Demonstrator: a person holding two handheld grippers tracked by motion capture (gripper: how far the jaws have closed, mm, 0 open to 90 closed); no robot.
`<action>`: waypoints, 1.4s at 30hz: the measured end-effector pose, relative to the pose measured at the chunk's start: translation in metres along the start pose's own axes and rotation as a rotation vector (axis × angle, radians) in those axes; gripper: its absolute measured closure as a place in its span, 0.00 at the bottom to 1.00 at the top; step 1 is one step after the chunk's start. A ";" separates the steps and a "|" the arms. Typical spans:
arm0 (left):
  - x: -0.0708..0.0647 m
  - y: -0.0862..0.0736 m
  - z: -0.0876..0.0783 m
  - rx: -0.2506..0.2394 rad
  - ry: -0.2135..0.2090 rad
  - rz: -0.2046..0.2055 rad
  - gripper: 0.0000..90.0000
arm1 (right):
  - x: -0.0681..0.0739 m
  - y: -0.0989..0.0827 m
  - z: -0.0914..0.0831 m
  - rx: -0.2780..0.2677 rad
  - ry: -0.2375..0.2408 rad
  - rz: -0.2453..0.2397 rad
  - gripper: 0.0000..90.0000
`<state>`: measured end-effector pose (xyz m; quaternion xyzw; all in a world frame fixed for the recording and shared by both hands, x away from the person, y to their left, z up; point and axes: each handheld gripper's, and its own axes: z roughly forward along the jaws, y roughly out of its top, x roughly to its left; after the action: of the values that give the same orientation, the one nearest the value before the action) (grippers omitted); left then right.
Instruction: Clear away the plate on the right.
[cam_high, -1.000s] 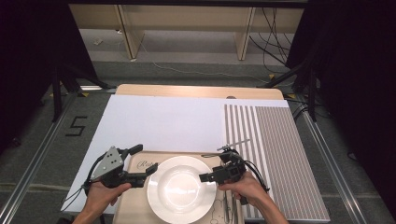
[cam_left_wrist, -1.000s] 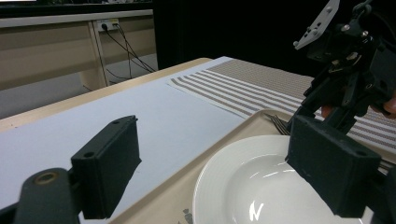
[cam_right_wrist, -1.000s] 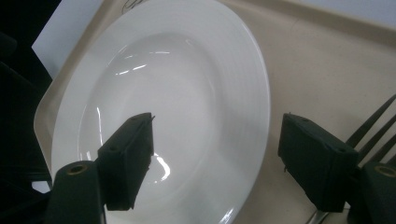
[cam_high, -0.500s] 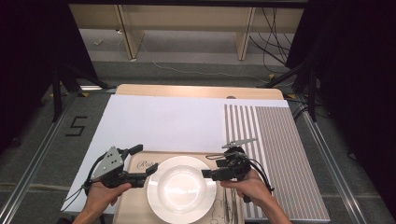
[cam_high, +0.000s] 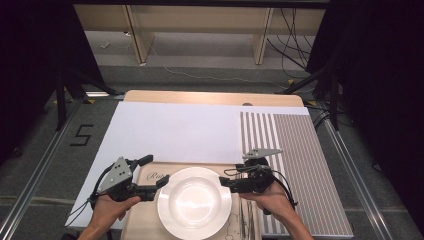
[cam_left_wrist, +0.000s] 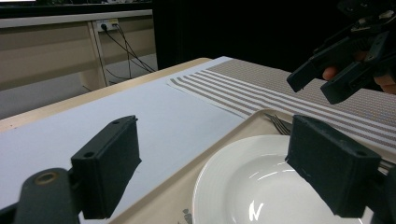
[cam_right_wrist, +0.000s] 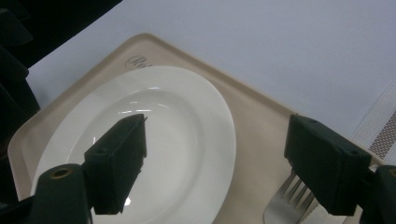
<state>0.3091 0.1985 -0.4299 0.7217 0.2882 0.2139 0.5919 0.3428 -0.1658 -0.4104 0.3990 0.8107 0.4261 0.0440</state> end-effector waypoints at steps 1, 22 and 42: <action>0.000 0.000 0.000 0.000 0.000 0.000 0.18 | 0.000 0.000 -0.001 -0.005 0.002 0.001 0.24; 0.000 0.000 0.000 0.000 0.000 -0.001 0.18 | 0.001 -0.003 -0.020 -0.120 -0.098 -0.052 0.22; 0.000 0.000 0.000 0.001 0.000 -0.002 0.18 | -0.005 -0.012 -0.037 -0.186 -0.138 -0.037 0.20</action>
<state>0.3091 0.1985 -0.4301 0.7217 0.2888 0.2134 0.5918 0.3237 -0.1979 -0.3970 0.4067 0.7699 0.4701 0.1446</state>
